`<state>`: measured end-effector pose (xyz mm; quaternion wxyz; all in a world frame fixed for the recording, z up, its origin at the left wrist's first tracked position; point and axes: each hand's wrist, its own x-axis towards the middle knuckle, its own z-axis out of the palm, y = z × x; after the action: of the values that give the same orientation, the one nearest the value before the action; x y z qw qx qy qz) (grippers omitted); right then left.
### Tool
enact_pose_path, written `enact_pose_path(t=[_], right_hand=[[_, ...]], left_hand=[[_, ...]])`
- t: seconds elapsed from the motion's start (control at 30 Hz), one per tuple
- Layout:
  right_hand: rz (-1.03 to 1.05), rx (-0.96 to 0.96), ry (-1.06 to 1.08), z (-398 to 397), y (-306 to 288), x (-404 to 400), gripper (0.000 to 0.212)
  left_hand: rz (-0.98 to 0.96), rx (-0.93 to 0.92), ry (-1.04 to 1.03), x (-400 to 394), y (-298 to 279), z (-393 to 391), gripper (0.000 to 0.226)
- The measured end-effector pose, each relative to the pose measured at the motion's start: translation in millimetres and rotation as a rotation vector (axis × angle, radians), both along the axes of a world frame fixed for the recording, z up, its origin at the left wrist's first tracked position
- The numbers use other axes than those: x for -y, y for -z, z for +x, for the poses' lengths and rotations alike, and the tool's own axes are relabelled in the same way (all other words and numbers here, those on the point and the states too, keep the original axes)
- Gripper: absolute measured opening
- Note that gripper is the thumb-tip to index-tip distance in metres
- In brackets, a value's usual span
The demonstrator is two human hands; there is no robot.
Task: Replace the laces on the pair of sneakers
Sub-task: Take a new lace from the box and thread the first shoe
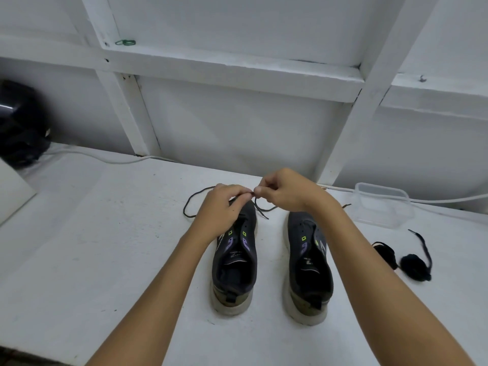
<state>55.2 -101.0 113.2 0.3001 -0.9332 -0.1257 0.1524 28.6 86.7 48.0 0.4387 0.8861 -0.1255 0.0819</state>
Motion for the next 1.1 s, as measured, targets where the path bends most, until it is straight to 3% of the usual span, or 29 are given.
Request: enact_pose_path(t=[0.07,0.17,0.23,0.3,0.4,0.47,0.53,0.6,0.7,0.8,0.93,1.1], right_hand=[[-0.007,0.012,0.012,1,0,2,0.022],[-0.006,0.027,0.057,2,-1,15,0.023],[0.005,0.034,0.069,1,-3,20,0.027],[0.008,0.035,0.062,0,-4,18,0.027],[0.019,0.030,0.033,-1,-4,5,0.025],[0.018,0.024,0.011,-1,-4,-2,0.025],[0.021,0.021,-0.003,-2,-4,-7,0.026],[0.009,0.018,-0.006,-2,-3,-6,0.026],[-0.020,-0.008,0.012,0,1,5,0.024],[-0.037,-0.033,0.036,0,7,19,0.026],[-0.095,-0.040,0.051,-1,14,30,0.028],[-0.005,-0.020,0.115,-2,28,22,0.025]], left_hand=[[-0.056,-0.003,-0.118,-2,-2,4,0.015],[-0.235,-0.103,-0.511,-22,1,11,0.019],[-0.163,-0.226,-0.685,-38,8,12,0.023],[0.023,-0.243,-0.647,-45,15,12,0.027],[0.064,-0.012,-0.279,-35,14,9,0.042],[0.030,0.072,-0.057,-21,6,6,0.036],[0.049,0.103,0.012,-12,1,6,0.018],[0.065,0.099,-0.037,-12,1,10,0.014],[0.013,0.120,-0.294,-30,7,20,0.015],[-0.071,0.020,-0.587,-55,11,26,0.019],[-0.102,-0.098,-0.801,-83,16,30,0.023],[-0.105,-0.103,-0.553,-78,16,21,0.018]])
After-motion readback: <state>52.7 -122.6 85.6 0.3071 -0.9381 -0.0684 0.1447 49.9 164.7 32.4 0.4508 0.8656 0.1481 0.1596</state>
